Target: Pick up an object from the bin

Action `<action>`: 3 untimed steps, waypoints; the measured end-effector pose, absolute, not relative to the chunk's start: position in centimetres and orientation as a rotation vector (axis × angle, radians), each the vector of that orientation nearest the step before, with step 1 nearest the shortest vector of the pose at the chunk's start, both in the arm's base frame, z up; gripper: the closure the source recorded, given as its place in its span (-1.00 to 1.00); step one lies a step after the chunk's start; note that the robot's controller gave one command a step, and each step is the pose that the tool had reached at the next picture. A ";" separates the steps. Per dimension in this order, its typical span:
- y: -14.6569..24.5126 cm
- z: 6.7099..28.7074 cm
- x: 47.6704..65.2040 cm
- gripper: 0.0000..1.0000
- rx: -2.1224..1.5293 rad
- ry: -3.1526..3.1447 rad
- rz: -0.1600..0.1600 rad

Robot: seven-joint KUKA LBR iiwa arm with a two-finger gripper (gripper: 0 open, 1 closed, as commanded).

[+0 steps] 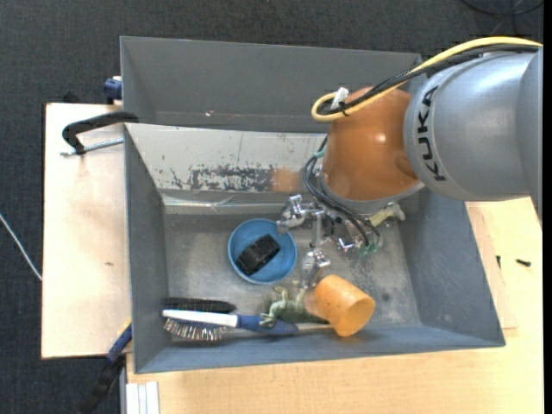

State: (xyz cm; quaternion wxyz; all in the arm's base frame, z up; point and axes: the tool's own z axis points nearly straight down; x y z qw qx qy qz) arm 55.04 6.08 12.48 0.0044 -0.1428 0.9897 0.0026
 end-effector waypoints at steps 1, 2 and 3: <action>9.5 8.2 55.2 -1.00 -0.327 3.118 0.001; 9.8 8.3 55.1 1.00 -0.336 3.123 0.005; 10.8 24.0 54.6 1.00 -0.500 3.087 0.002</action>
Offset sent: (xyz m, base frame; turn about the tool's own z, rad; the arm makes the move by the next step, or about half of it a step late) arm -0.0008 0.0419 -0.0535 0.0764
